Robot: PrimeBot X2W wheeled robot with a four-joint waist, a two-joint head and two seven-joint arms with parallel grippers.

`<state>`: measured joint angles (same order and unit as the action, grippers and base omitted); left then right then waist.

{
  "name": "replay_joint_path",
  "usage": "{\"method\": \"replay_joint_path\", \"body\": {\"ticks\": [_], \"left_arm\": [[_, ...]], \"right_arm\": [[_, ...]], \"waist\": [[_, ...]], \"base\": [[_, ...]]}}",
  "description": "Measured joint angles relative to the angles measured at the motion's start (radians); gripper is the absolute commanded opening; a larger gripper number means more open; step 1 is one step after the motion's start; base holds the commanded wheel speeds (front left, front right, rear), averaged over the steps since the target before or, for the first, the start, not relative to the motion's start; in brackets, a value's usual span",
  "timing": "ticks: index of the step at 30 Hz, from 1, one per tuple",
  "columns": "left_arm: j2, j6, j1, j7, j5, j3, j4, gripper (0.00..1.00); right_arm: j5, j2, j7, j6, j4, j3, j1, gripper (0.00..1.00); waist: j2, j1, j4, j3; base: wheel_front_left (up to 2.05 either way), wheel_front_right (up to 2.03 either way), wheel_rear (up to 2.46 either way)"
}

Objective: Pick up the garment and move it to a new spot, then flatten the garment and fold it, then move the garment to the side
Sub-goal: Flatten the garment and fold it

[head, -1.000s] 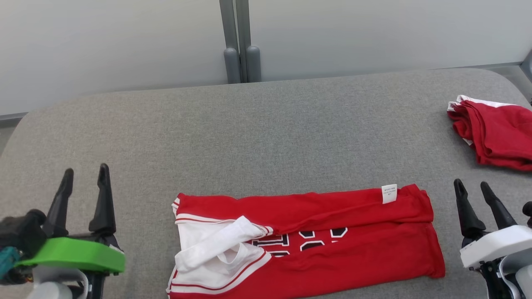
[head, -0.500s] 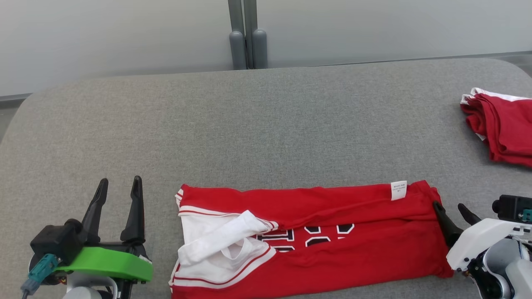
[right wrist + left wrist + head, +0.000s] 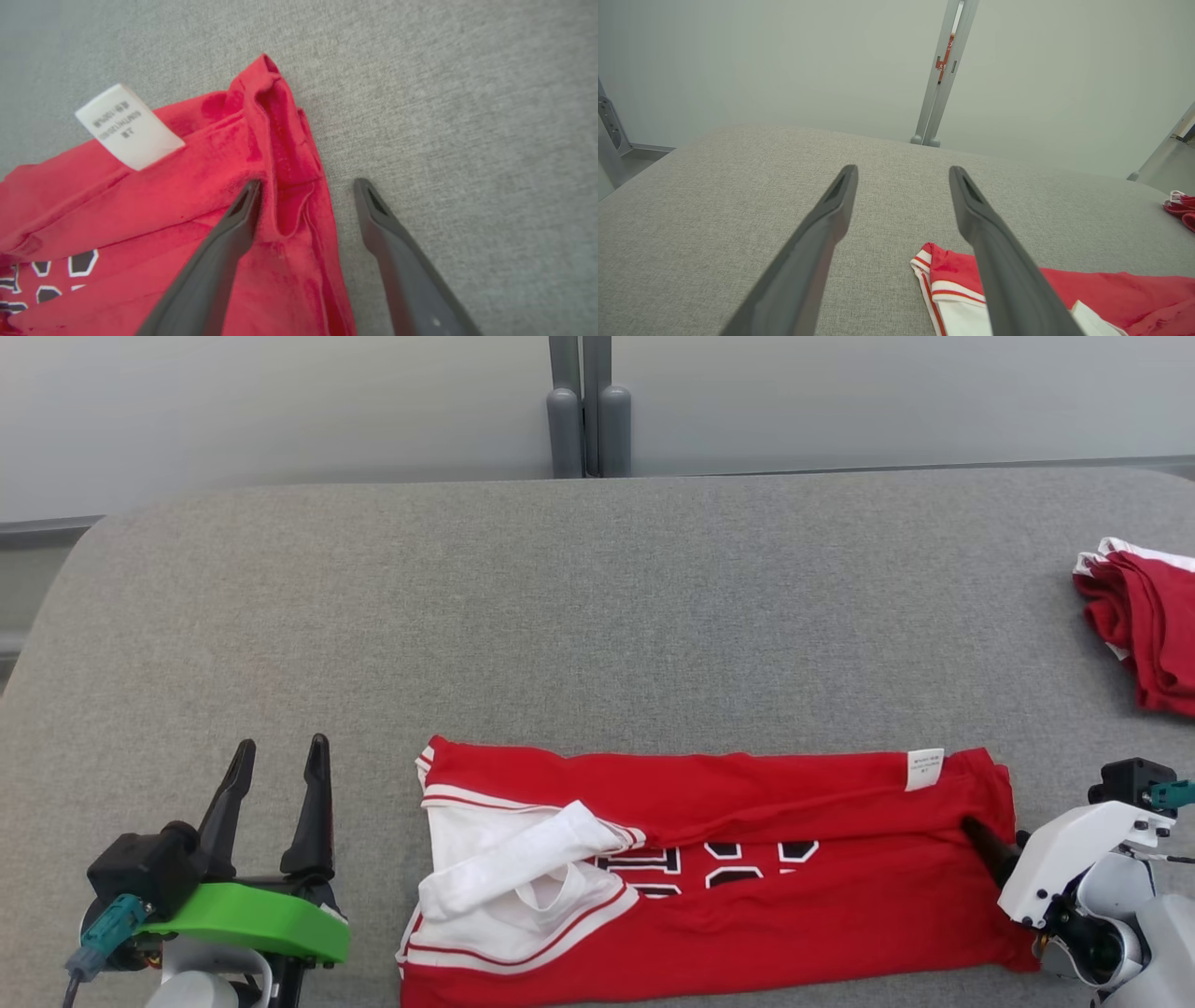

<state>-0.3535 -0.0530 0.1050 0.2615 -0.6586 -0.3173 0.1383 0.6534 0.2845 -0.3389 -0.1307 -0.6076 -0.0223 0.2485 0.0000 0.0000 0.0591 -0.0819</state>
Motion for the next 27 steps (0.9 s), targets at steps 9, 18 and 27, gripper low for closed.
{"method": "replay_joint_path", "body": {"ticks": [9, 18, 27], "left_arm": [[0.006, 0.007, 0.003, 0.0, 0.001, 0.005, 0.02, 1.0], [0.007, 0.008, 0.003, 0.0, 0.007, 0.016, 0.02, 1.0], [0.002, 0.005, 0.001, 0.0, 0.016, 0.027, 0.008, 1.0]], "right_arm": [[0.033, -0.033, -0.058, 0.0, 0.012, -0.022, -0.011, 0.0], [0.042, -0.025, 0.07, 0.0, 0.061, -0.016, 0.0, 0.0], [0.039, 0.091, 0.103, -0.001, 0.089, 0.035, 0.047, 0.0]], "waist": [[0.0, 0.0, 0.008, -0.002], [0.0, 0.0, -0.017, 0.003], [0.0, 0.0001, -0.047, -0.015]], "base": [[0.0, 0.0, 0.0], [0.0, 0.0, 0.0], [0.0, 0.0, 0.0]]}}
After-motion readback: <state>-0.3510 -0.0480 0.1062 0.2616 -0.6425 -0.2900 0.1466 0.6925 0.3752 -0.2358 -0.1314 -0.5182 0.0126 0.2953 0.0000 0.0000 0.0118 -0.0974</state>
